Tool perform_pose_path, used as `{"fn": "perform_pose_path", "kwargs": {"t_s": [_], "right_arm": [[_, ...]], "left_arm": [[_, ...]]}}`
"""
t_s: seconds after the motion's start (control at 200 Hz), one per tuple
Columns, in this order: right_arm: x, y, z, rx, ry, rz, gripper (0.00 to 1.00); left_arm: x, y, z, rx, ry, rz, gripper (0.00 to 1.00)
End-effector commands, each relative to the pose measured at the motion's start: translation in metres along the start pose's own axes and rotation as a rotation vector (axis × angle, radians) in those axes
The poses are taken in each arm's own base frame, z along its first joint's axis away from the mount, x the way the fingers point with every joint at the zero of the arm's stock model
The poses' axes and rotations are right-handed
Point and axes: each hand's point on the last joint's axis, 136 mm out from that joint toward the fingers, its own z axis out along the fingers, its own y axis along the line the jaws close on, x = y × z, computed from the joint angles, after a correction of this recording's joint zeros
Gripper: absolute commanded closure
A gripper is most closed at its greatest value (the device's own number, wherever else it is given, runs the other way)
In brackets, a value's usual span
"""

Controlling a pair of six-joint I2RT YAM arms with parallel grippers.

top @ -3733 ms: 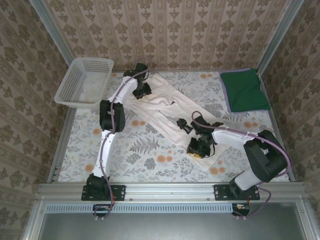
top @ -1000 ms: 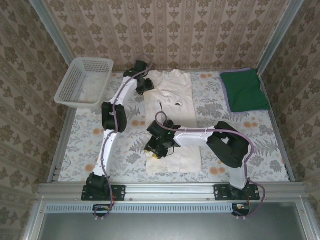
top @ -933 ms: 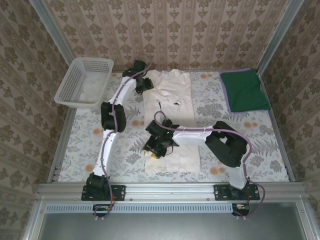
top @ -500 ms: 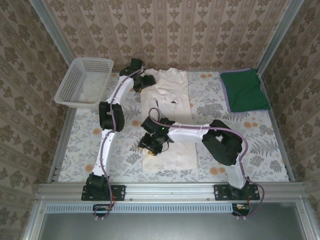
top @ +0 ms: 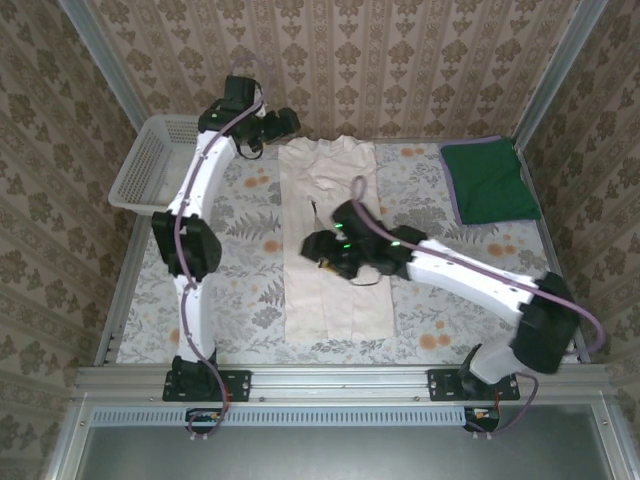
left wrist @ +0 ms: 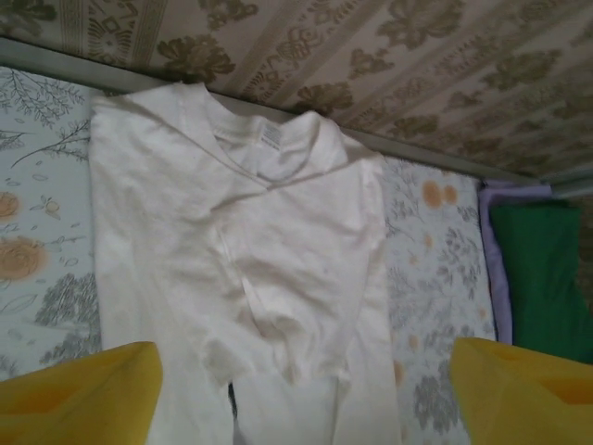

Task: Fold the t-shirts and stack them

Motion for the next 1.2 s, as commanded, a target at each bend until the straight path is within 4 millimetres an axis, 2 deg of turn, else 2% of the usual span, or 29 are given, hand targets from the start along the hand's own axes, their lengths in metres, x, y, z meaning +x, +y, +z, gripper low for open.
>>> {"fn": "perform_pose_path", "kwargs": {"t_s": [0.0,0.09,0.17,0.245,0.275,0.35,0.4,0.465,0.59,0.69,0.815,0.99,1.195], "right_arm": [[-0.021,-0.101,-0.033,0.223,-0.065,0.077,0.35],[-0.027,-0.14,-0.054,0.23,-0.071,0.094,0.39],[-0.019,-0.165,-0.063,0.286,-0.028,0.047,0.41],[-0.001,-0.174,-0.055,0.284,0.074,0.008,0.44],[0.007,-0.18,-0.051,0.294,0.122,0.003,0.46],[0.027,-0.202,-0.044,0.357,0.234,0.008,0.52],[0.04,-0.215,-0.041,0.39,0.295,0.022,0.55],[0.054,-0.22,-0.036,0.372,0.343,0.023,0.56],[0.075,-0.233,-0.03,0.354,0.379,0.043,0.55],[0.087,-0.242,-0.026,0.352,0.397,0.056,0.54],[0.095,-0.239,-0.019,0.323,0.411,0.05,0.55],[0.098,-0.234,-0.016,0.315,0.402,0.029,0.55],[0.098,-0.241,-0.017,0.347,0.38,0.042,0.57]], "left_arm": [[0.064,0.011,0.007,-0.034,0.167,-0.016,0.24],[0.117,0.015,-0.005,-0.066,0.239,0.018,0.28],[0.174,0.025,-0.019,-0.097,0.328,0.03,0.33],[0.226,0.042,-0.037,-0.133,0.415,0.013,0.39],[0.256,0.044,-0.043,-0.137,0.47,0.021,0.41],[0.308,0.059,-0.062,-0.155,0.564,0.028,0.45],[0.336,0.072,-0.076,-0.182,0.616,0.027,0.48],[0.365,0.081,-0.092,-0.181,0.682,0.0,0.5],[0.396,0.084,-0.116,-0.17,0.739,-0.01,0.5],[0.416,0.086,-0.123,-0.154,0.79,-0.035,0.51],[0.441,0.089,-0.123,-0.122,0.849,-0.092,0.54],[0.455,0.092,-0.12,-0.111,0.864,-0.114,0.52],[0.471,0.095,-0.114,-0.111,0.907,-0.095,0.51]]}}
